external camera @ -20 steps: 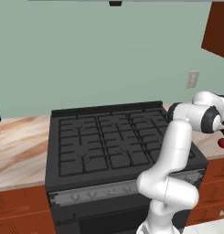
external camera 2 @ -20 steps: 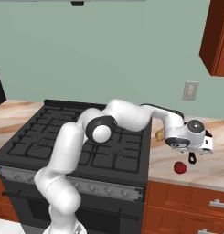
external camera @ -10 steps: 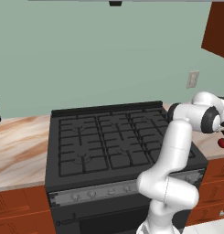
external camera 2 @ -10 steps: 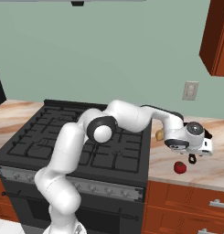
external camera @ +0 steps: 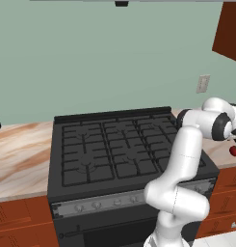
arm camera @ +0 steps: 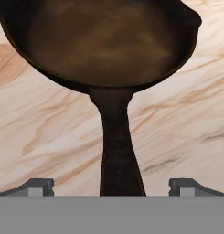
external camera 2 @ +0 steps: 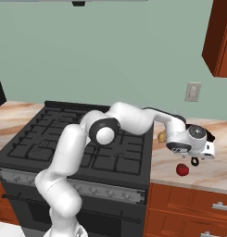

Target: Place the pan on the front right burner on the stove. Then place the tomato and the onion in the pan and turn on the front right burner.

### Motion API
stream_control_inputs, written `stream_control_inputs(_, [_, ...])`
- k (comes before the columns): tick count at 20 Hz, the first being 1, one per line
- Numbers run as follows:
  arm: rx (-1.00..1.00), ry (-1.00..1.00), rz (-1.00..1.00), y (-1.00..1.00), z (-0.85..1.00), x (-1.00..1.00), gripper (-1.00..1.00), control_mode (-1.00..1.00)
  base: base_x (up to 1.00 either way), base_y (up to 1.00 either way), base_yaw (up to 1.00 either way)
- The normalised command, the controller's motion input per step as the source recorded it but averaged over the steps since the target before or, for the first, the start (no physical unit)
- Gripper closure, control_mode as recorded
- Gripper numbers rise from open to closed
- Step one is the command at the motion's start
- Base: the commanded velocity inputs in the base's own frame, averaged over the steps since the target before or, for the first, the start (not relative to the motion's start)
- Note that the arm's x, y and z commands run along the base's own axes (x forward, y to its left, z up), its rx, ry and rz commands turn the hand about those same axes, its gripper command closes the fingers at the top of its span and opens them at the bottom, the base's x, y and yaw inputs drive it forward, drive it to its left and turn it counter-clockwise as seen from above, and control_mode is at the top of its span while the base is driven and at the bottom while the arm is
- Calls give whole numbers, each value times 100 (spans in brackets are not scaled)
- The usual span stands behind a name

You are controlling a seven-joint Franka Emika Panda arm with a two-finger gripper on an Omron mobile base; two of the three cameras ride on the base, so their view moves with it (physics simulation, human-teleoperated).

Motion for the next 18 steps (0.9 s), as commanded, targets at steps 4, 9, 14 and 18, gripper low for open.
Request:
stream_control_inputs(4, [0, 0, 0, 0, -7, 0, -100, -100, 0, 0, 0])
stream_control_inputs(9, [0, 0, 0, 0, -10, 2, -100, -100, 0, 0, 0])
stream_control_inputs(14, [0, 0, 0, 0, -11, 4, -100, -100, 0, 0, 0])
stream_control_inputs(18, [0, 0, 0, 0, -10, 1, -100, -100, 0, 0, 0])
